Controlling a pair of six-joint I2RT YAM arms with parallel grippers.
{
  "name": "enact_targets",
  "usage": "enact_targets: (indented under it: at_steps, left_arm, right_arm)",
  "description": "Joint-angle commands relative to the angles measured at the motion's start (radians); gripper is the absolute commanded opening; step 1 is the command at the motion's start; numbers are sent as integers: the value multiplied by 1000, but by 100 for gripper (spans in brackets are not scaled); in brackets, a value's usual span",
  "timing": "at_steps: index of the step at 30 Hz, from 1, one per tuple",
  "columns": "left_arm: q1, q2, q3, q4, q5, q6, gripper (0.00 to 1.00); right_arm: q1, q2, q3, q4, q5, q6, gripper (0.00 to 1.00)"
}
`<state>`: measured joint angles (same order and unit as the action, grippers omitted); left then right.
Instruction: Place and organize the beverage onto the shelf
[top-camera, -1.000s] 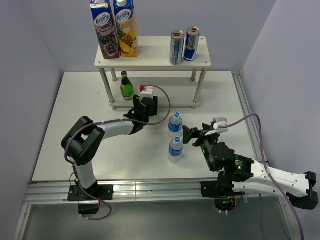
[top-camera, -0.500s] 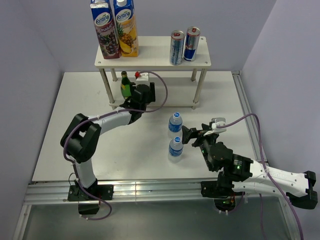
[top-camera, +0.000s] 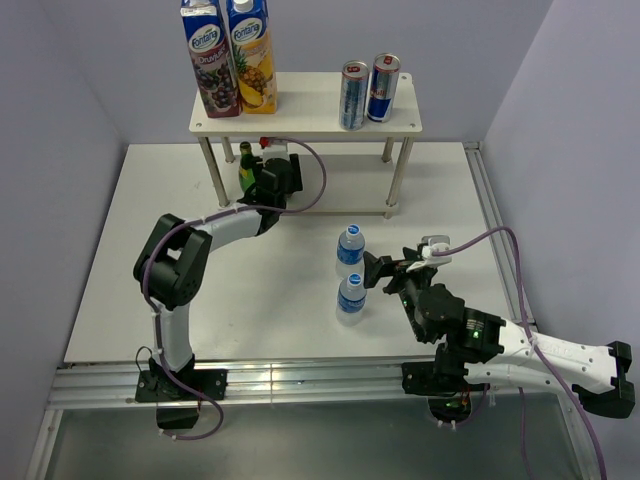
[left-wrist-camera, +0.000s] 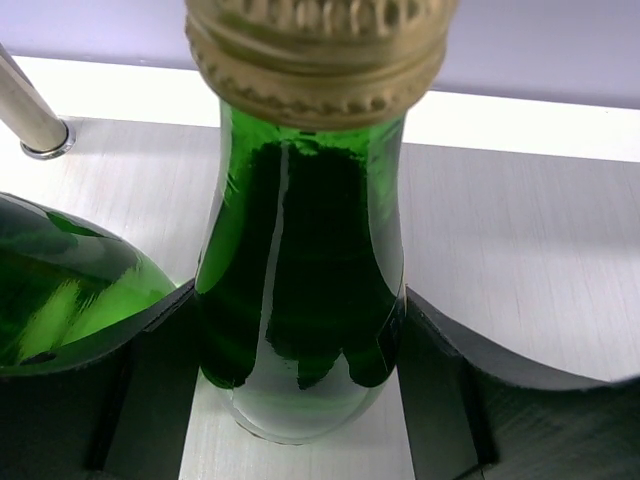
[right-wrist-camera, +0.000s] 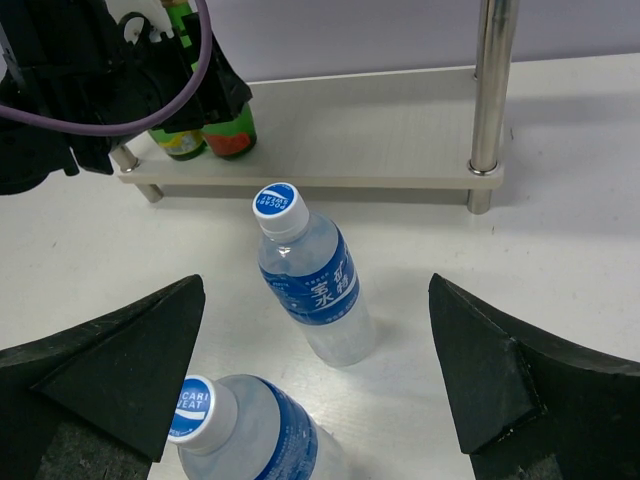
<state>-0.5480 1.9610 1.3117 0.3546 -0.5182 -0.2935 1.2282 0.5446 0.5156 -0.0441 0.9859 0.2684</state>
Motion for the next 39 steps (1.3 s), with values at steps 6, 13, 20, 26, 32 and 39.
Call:
enact_targets:
  at_steps: [6, 13, 20, 26, 32, 39]
  left_arm:
    - [34, -36, 18, 104, 7, -9, 17]
    - [28, -68, -32, 101, 40, -21, 60]
    - [0, -102, -89, 96, 35, -19, 77]
    - [-20, -122, -109, 84, 18, -18, 91]
    - [-36, -143, -118, 72, 1, -13, 99]
    - [-81, -208, -192, 63, -42, -21, 99]
  right_arm:
    - [5, 6, 0, 41, 13, -6, 100]
    - [5, 0, 0, 41, 16, -1, 100]
    - [5, -5, -2, 41, 14, -1, 100]
    - [5, -21, -3, 38, 16, 8, 100]
    - [7, -31, -8, 33, 16, 11, 100]
    - [7, -17, -2, 33, 22, 8, 100]
